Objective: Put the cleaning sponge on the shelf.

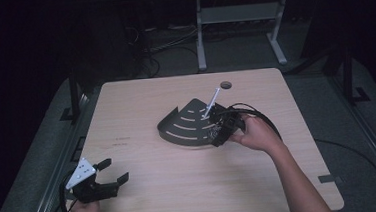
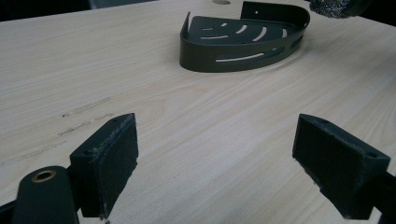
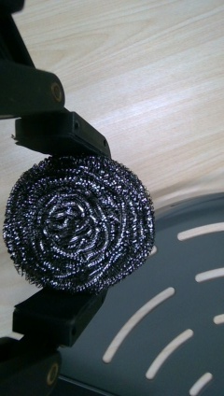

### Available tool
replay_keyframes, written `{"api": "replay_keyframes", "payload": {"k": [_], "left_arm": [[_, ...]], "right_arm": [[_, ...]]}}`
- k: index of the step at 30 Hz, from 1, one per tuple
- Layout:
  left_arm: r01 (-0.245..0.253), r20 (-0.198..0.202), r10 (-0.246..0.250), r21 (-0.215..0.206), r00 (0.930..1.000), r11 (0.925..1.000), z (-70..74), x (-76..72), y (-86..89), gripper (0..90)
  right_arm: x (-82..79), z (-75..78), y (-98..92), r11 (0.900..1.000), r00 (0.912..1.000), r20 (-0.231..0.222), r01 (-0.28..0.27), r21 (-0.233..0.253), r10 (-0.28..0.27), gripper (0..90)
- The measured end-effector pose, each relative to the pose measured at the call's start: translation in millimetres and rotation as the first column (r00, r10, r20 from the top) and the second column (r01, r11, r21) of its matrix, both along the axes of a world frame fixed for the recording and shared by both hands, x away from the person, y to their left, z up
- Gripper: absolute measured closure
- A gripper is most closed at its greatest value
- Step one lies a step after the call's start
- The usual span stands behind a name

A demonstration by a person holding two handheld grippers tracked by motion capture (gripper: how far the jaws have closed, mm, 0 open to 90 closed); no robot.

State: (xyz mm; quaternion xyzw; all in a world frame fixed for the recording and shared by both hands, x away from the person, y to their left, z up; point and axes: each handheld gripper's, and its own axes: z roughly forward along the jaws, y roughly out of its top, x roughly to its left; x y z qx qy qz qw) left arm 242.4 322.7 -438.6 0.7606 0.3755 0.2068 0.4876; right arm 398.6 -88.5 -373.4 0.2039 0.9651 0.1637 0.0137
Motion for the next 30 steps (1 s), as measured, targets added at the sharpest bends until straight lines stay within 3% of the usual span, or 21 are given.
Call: {"api": "replay_keyframes", "payload": {"k": [17,19,21,30], "left_arm": [[0.001,-0.001,-0.001,-0.003,1.0,1.0,-0.1,0.5,0.5,13.7],[-0.002,0.0,0.002,-0.005,1.0,1.0,-0.2,0.4,0.6,13.7],[-0.001,0.0,0.001,-0.005,1.0,1.0,-0.2,0.5,0.6,13.7],[-0.001,-0.001,0.001,-0.004,1.0,1.0,-0.1,0.6,1.6,13.7]], "right_arm": [[22.2,7.8,10.6,1.0,1.0,-0.001,0.0,0.008,0.0,32.1],[27.0,5.8,10.8,1.0,0.9999,-0.012,0.004,0.024,-0.004,32.1],[32.8,2.4,12.4,1.0,0.9999,-0.011,0.012,-0.004,-0.012,32.1],[51.6,-6.0,17.4,0.999,0.9991,-0.025,0.035,0.003,-0.035,32.1]]}}
